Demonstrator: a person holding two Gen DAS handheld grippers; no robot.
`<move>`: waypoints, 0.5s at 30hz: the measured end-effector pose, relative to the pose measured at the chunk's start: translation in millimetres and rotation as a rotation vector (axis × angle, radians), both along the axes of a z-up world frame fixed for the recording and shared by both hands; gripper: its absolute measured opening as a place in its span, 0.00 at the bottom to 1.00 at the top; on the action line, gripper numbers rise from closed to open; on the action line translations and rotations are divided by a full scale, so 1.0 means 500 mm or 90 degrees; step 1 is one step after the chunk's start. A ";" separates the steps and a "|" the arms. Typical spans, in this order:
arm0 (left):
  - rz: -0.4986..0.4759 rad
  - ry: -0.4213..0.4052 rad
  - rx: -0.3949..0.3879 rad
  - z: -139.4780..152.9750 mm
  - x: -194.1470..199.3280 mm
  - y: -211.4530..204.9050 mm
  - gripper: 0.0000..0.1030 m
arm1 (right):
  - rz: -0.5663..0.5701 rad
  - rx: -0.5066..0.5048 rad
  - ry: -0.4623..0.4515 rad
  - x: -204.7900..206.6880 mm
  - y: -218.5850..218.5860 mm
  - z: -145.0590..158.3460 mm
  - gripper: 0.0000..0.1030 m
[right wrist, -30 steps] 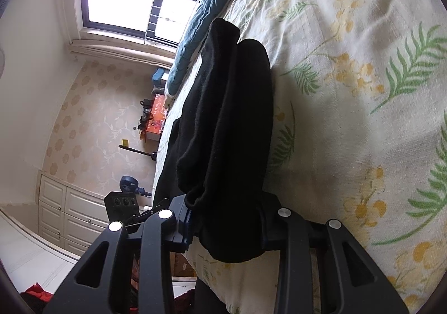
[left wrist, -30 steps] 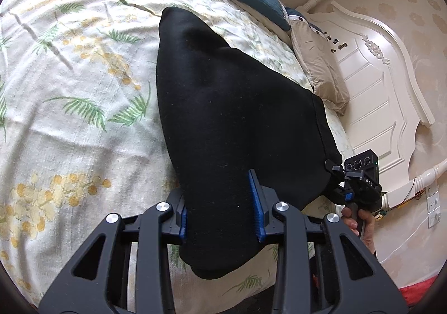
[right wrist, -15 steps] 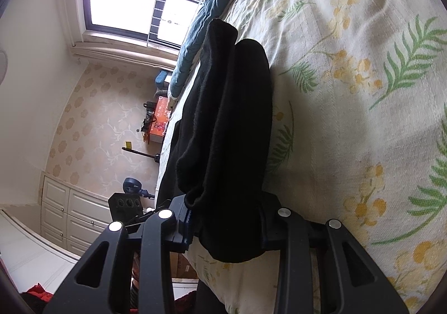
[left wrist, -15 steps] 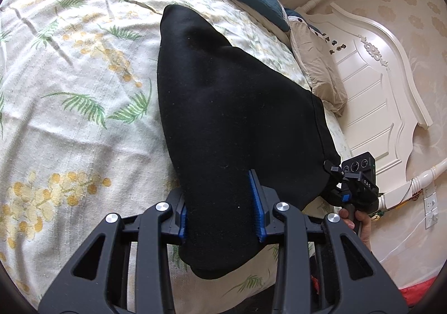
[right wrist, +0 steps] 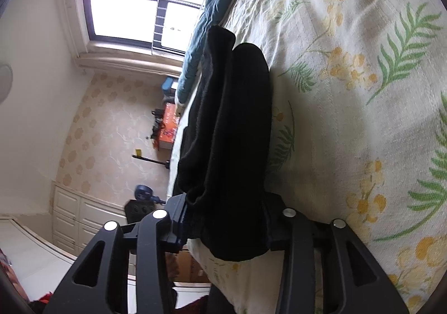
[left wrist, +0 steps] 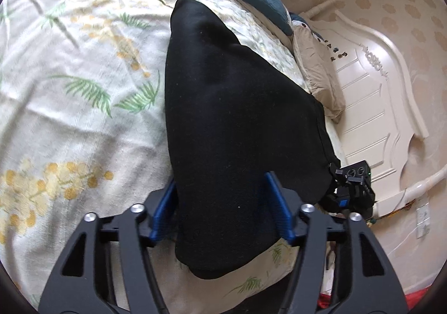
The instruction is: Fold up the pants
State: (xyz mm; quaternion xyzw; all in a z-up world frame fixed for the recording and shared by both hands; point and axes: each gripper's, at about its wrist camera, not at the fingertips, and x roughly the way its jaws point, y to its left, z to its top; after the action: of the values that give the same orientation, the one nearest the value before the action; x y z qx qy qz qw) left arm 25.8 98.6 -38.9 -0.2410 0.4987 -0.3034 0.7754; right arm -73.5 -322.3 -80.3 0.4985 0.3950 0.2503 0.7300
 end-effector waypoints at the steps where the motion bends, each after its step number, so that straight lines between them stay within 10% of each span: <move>1: -0.003 -0.002 -0.015 0.000 -0.001 0.001 0.69 | -0.001 0.004 -0.001 -0.002 -0.003 -0.001 0.42; 15: -0.003 -0.013 0.027 0.014 -0.022 -0.028 0.87 | -0.029 0.010 -0.006 -0.068 -0.065 0.000 0.51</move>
State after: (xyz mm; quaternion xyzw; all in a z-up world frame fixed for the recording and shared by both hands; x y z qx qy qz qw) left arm 15.0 84.7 -32.0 -0.2202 0.4978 -0.2968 0.7846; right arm -107.4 -354.7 -80.2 0.5119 0.3778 0.2389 0.7336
